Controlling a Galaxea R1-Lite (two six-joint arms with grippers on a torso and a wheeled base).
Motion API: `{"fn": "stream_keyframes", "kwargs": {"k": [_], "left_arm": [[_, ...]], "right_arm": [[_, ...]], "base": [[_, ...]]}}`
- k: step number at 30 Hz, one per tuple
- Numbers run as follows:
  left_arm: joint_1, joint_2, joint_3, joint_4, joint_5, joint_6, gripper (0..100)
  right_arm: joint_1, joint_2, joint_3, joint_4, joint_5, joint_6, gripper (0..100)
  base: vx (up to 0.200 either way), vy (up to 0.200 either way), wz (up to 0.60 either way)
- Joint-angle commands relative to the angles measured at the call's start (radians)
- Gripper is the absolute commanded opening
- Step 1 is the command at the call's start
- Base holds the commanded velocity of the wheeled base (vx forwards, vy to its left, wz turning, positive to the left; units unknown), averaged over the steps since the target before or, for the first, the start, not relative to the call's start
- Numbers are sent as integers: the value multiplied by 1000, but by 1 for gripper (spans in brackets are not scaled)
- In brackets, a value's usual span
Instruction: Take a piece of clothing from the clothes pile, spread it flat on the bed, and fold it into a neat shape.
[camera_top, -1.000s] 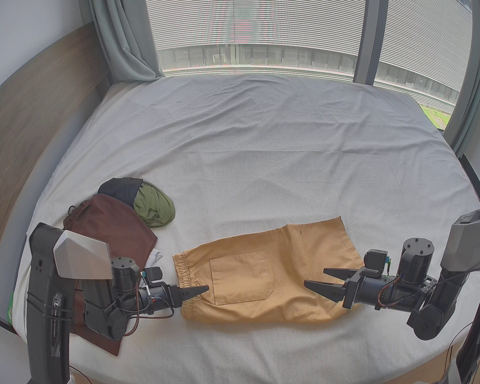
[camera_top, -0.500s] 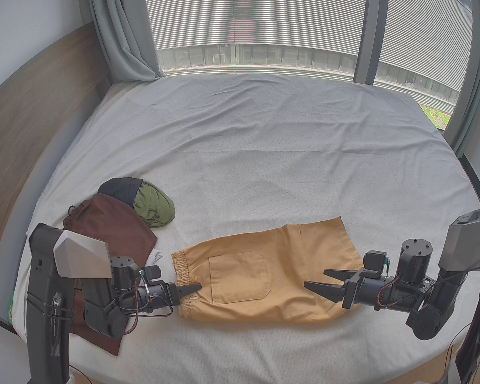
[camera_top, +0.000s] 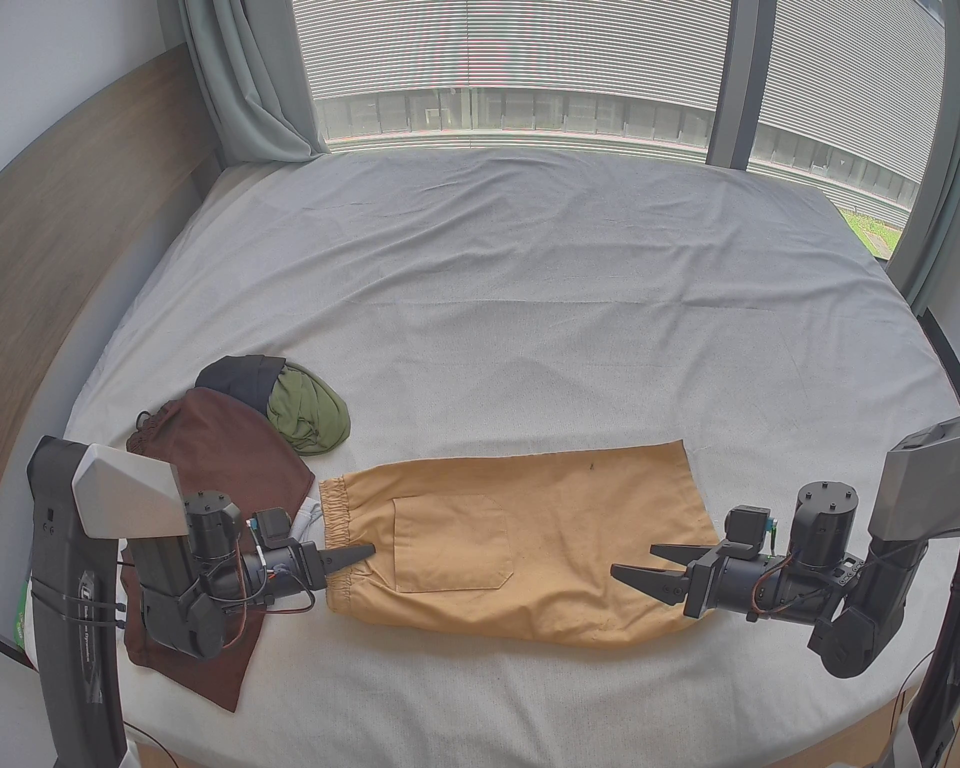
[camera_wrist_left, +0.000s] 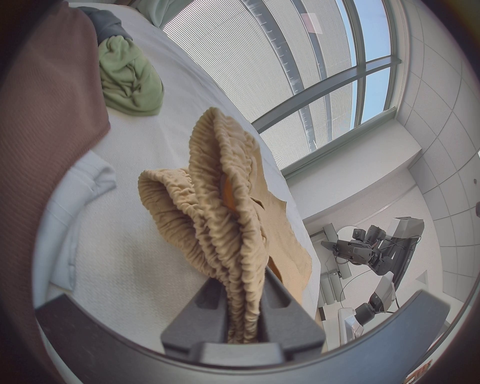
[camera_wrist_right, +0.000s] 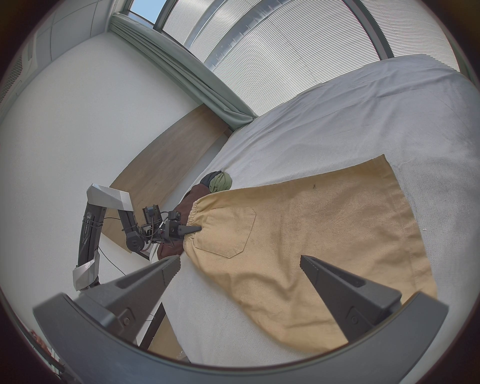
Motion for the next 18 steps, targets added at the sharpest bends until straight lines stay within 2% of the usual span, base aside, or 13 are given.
{"fn": "stream_keyframes", "kwargs": {"k": [1, 13, 18], "left_arm": [[12, -27, 6, -1, -1, -1, 0], [35, -53, 21, -1, -35, -4, 0], [58, -112, 49, 1, -72, -80, 0]], "right_arm": [[1, 8, 0, 0, 1, 0, 100], [1, 9, 0, 0, 1, 0, 100], [1, 8, 0, 0, 1, 0, 100]], "base": [[0, 0, 0], [0, 0, 0], [0, 0, 0]]}}
